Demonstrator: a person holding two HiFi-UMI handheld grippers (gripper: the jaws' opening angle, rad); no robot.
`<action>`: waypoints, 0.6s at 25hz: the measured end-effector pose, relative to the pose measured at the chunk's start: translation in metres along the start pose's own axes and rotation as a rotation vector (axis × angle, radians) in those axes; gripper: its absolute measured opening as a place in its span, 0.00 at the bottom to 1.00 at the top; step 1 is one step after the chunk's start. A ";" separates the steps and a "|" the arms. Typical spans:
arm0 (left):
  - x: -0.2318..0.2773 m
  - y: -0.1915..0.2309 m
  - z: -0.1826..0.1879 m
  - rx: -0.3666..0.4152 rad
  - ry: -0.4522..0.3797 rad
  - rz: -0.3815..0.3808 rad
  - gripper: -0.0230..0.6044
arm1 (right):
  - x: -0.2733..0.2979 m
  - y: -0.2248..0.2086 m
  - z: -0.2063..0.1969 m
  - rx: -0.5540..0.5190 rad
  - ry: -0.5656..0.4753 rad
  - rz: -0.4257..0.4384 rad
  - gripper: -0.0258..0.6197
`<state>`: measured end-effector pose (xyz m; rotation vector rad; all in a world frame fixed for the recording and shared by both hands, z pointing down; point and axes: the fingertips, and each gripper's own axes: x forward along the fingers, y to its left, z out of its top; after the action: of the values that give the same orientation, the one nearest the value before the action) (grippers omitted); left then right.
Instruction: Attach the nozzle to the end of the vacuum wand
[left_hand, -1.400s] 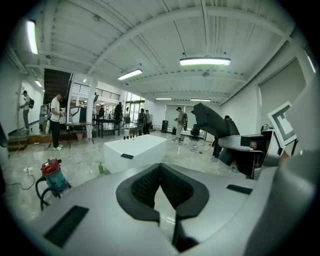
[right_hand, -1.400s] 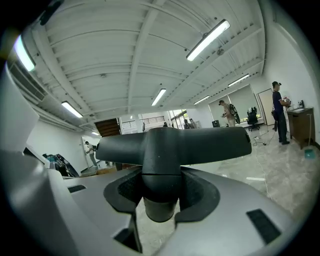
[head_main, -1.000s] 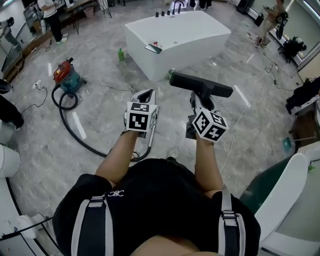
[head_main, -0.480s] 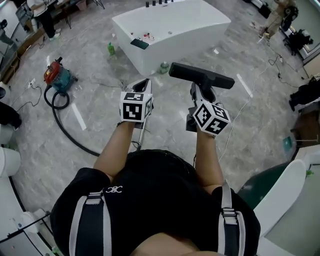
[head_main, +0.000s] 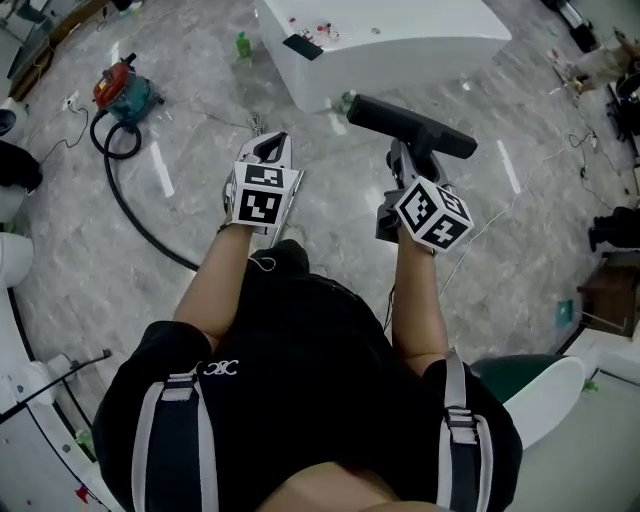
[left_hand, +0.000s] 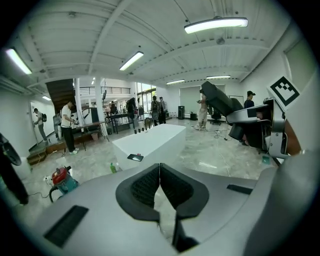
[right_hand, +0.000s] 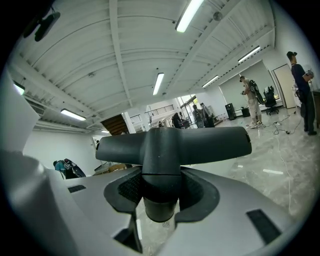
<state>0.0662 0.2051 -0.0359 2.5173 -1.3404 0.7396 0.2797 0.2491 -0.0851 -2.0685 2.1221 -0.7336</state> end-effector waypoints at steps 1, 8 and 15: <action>0.007 0.007 -0.002 -0.011 0.005 0.005 0.05 | 0.010 0.002 -0.001 -0.005 0.011 0.010 0.32; 0.096 0.057 -0.011 -0.075 0.066 0.023 0.05 | 0.104 0.010 -0.004 -0.077 0.065 0.073 0.32; 0.192 0.108 0.000 -0.128 0.133 0.014 0.05 | 0.216 0.011 0.005 -0.108 0.125 0.114 0.32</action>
<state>0.0670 0.0050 0.0555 2.3197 -1.3174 0.7828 0.2544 0.0393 -0.0373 -1.9799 2.3741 -0.7685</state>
